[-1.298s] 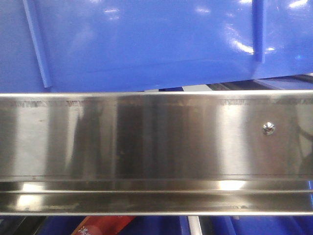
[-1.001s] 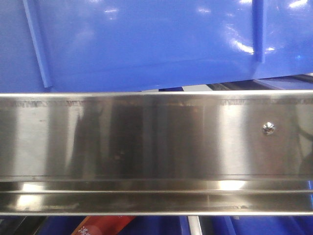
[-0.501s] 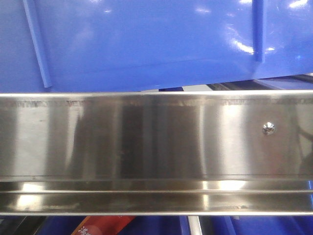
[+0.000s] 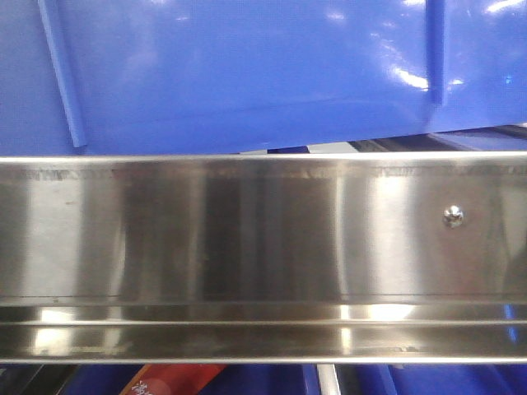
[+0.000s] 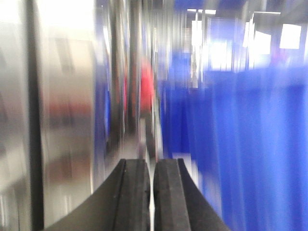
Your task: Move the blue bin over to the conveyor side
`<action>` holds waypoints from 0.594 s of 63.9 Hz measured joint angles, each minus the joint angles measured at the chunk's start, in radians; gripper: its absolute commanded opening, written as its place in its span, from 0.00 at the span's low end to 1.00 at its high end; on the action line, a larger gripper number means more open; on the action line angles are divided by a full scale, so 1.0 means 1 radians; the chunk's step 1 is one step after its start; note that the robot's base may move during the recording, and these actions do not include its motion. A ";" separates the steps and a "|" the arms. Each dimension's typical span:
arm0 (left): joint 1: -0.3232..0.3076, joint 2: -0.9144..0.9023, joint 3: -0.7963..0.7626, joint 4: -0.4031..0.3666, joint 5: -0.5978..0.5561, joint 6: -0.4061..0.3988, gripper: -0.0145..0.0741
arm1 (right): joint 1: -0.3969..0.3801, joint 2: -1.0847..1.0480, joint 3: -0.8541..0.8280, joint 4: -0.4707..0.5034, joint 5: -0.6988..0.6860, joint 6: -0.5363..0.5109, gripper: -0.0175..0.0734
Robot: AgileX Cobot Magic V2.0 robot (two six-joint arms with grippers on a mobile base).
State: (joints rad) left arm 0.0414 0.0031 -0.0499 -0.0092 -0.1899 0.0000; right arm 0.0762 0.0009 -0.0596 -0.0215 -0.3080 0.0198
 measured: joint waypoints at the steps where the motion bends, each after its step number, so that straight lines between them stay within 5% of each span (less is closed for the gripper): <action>1: 0.000 -0.001 -0.013 0.000 0.000 0.000 0.19 | 0.000 0.000 -0.025 0.000 0.007 0.000 0.12; 14: 0.000 0.006 -0.254 0.000 0.170 0.000 0.19 | 0.000 0.013 -0.365 -0.002 0.343 0.000 0.12; 38: 0.000 0.422 -0.803 0.000 0.780 0.000 0.19 | 0.000 0.484 -1.014 -0.002 1.061 -0.002 0.12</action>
State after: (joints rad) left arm 0.0414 0.4255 -0.8533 -0.0092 0.5904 0.0000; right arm 0.0762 0.4845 -1.0739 -0.0234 0.7528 0.0180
